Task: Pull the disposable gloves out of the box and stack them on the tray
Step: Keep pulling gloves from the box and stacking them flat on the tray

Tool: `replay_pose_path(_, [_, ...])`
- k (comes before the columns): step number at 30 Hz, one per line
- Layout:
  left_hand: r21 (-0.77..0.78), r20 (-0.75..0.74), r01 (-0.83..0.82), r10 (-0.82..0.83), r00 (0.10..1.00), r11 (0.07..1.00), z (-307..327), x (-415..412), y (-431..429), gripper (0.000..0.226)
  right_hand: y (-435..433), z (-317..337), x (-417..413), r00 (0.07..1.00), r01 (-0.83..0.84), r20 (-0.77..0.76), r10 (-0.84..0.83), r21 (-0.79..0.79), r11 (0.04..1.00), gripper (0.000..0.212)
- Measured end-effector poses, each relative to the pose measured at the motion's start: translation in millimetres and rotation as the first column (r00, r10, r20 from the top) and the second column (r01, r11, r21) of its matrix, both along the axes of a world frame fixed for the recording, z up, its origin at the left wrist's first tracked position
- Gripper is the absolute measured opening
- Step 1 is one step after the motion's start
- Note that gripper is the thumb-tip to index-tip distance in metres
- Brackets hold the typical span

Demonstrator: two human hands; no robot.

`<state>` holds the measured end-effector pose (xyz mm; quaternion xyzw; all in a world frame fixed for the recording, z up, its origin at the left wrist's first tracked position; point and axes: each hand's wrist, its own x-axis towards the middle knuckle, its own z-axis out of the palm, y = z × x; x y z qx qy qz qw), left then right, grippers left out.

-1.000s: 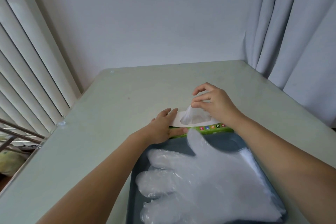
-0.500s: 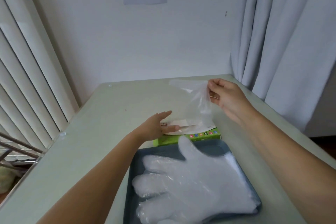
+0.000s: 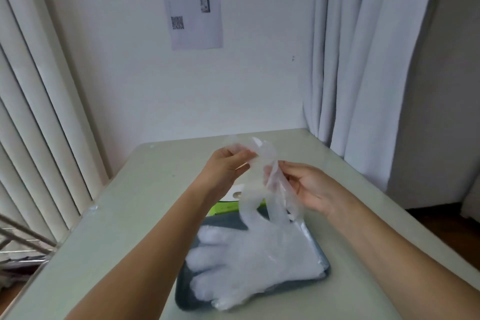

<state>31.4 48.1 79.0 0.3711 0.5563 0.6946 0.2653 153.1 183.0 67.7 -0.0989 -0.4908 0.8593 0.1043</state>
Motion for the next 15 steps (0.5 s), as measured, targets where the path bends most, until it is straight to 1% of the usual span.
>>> replay_pose_path(1, [-0.002,-0.017,-0.003,0.003,1.0,1.0,4.4,6.8,-2.7,0.019,-4.6,1.4,7.0,1.0,-0.018,-0.002,0.018,-0.004,1.0,0.036])
replay_pose_path(2, [-0.019,-0.049,-0.018,0.017,0.999,1.0,9.8,12.7,-6.0,0.018,-7.9,2.5,13.3,0.999,-0.039,0.014,0.039,0.015,0.999,0.028])
replay_pose_path(3, [-0.048,-0.091,-0.054,0.049,0.995,0.997,15.8,18.3,-9.3,0.015,-9.9,3.3,19.1,0.997,-0.063,0.05,0.06,0.054,0.997,0.022])
replay_pose_path(5, [-0.127,-0.223,-0.17,0.139,0.965,0.977,24.7,25.1,-14.3,0.012,-8.2,4.2,28.1,0.983,-0.106,0.166,0.076,0.178,0.978,0.019])
replay_pose_path(7, [-0.201,-0.441,-0.3,0.187,0.878,0.933,34.2,32.1,-21.2,0.014,-7.4,11.0,37.1,0.967,-0.093,0.254,0.018,0.288,0.953,0.024])
replay_pose_path(8, [-0.244,-0.546,-0.336,0.157,0.823,0.91,38.1,33.3,-23.3,0.016,-6.5,17.3,39.1,0.967,-0.051,0.254,-0.036,0.328,0.943,0.031])
replay_pose_path(9, [-0.288,-0.618,-0.353,0.108,0.778,0.891,42.3,38.6,-28.2,0.017,-7.4,24.4,42.7,0.971,0.009,0.218,-0.097,0.371,0.929,0.039])
replay_pose_path(10, [-0.325,-0.666,-0.358,0.057,0.744,0.875,45.9,41.9,-31.3,0.015,-8.2,33.5,45.5,0.975,0.061,0.166,-0.147,0.437,0.898,0.048])
replay_pose_path(12, [-0.376,-0.73,-0.359,-0.034,0.683,0.854,50.2,50.0,-36.1,0.011,-18.6,55.5,55.5,0.982,0.092,0.077,-0.174,0.61,0.787,0.06])
replay_pose_path(14, [-0.391,-0.782,-0.365,-0.096,0.615,0.845,54.9,60.5,-39.0,0.009,-33.1,76.3,62.9,0.988,0.04,0.065,-0.137,0.759,0.65,0.059])
replay_pose_path(15, [-0.398,-0.792,-0.362,-0.116,0.6,0.843,57.7,65.8,-40.9,0.008,-39.3,84.1,64.6,0.988,-0.005,0.094,-0.123,0.815,0.579,0.054])
